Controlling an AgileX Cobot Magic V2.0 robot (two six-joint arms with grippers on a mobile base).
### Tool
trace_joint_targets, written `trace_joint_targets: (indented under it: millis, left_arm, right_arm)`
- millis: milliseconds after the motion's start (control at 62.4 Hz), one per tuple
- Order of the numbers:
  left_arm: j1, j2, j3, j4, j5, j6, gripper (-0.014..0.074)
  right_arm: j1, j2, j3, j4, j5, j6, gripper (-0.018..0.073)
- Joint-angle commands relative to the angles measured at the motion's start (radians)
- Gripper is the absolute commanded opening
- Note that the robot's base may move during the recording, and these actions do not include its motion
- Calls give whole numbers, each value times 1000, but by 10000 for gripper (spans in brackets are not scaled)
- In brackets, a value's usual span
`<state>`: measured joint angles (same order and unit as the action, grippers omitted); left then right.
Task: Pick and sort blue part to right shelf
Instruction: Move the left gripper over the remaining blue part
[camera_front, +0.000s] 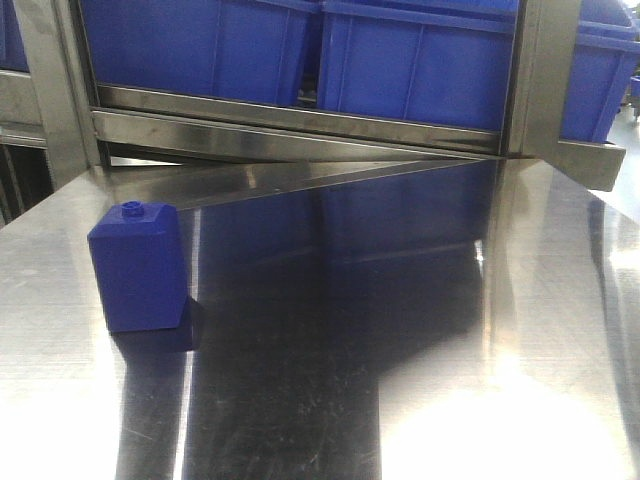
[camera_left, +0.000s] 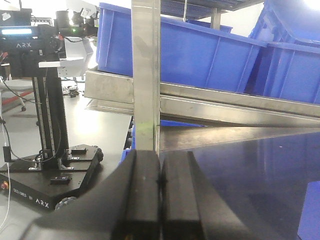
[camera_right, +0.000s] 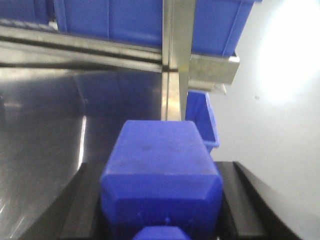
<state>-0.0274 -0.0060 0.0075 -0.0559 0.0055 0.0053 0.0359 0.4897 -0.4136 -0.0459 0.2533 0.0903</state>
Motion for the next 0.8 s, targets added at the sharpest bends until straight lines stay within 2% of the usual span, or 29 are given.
trace_joint_targets:
  millis: [0, 208, 786]
  left_arm:
    - [0, -20, 23, -8, -80, -5, 135]
    - [0, -20, 23, -8, -80, -5, 136]
    - [0, -20, 23, -8, -80, -5, 136]
  right_arm:
    - [-8, -79, -22, -30, -79, -11, 385]
    - [-8, -200, -22, -56, -68, -11, 385]
    - [-8, -203, -22, -56, -68, -11, 385]
